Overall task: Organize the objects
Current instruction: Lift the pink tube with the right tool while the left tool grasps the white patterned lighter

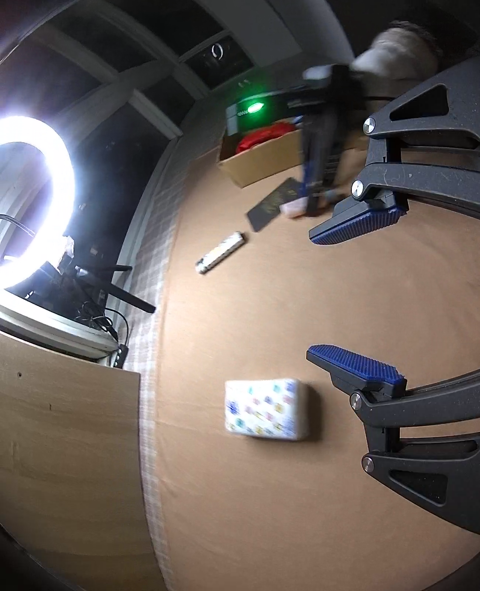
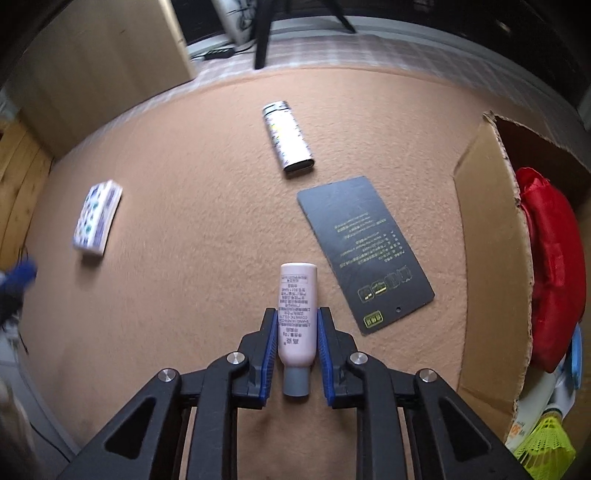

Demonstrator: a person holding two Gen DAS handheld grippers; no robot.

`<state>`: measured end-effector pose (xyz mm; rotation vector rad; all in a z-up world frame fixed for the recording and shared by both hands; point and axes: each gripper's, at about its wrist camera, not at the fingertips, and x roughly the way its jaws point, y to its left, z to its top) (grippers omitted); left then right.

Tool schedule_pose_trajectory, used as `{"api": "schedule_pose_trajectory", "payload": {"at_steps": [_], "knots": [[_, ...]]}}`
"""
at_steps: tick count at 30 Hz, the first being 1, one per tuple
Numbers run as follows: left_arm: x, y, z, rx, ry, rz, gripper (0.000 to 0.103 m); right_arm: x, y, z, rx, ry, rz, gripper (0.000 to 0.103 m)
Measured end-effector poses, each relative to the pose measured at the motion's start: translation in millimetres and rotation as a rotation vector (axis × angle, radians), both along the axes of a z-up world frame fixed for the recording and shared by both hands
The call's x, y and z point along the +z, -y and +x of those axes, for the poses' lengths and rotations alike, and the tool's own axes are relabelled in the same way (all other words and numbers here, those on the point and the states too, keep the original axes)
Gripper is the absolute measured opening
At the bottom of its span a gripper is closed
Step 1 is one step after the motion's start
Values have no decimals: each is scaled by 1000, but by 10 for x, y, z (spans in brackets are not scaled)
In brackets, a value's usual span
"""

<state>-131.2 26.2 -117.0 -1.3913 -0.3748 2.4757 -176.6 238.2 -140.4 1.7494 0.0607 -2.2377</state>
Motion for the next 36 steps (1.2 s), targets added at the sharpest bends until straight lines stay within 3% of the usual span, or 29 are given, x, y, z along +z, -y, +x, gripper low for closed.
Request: {"api": "schedule_pose_trajectory", "payload": {"at_steps": [9, 17, 25, 30, 32, 36], "knots": [[-229, -783, -1051, -21, 37, -79, 60, -12, -158, 198, 103, -4, -50, 19], [-628, -1277, -1845, 24, 141, -123, 61, -11, -200, 283, 165, -11, -68, 19], [-854, -1463, -2038, 13, 212, -223, 59, -32, -228, 249, 177, -4, -91, 19], [-854, -1477, -2036, 22, 214, -242, 41, -30, -232, 261, 175, -11, -86, 19], [-855, -1457, -2010, 24, 211, -249, 28, -27, -230, 277, 176, -19, -76, 19], [-835, -1380, -1929, 13, 213, -226, 24, -26, -219, 322, 176, -32, -61, 19]]}}
